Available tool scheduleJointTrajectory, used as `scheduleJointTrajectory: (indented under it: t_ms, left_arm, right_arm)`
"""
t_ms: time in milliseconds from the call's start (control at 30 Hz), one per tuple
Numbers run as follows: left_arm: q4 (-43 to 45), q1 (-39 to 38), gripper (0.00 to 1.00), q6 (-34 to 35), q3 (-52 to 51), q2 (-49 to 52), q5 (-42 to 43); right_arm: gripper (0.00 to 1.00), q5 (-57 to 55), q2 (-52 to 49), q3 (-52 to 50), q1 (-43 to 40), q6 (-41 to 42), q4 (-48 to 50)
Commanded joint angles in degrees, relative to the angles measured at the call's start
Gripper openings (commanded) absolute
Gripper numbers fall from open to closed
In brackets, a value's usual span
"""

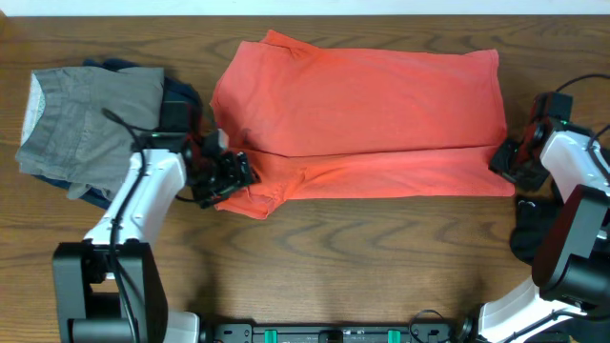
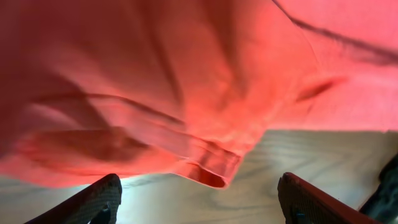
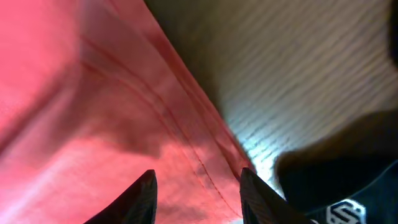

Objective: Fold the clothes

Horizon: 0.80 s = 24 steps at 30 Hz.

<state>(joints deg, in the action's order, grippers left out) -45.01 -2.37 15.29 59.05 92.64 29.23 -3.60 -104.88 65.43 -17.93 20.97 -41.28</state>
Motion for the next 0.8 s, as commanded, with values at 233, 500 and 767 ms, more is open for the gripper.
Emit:
scheduleJointTrajectory:
  t_ms: [233,500,767]
  left_arm:
    - [-1.2,-8.1,0.82,-2.2,0.0,0.2,-2.9]
    - [-0.2,-10.8,0.80,3.7,-1.1,0.7,-6.5]
    - [3.6,-13.1,0.65,6.5,-2.8,3.6,-6.5]
  right_arm:
    - [0.38,0.0,-0.3,-5.6,1.9,-0.2,3.3]
    - [0.36,0.0,-0.3,-5.6,1.9,-0.2,3.3]
    - [0.34,0.0,-0.3,-5.6,1.8,-0.2,3.3]
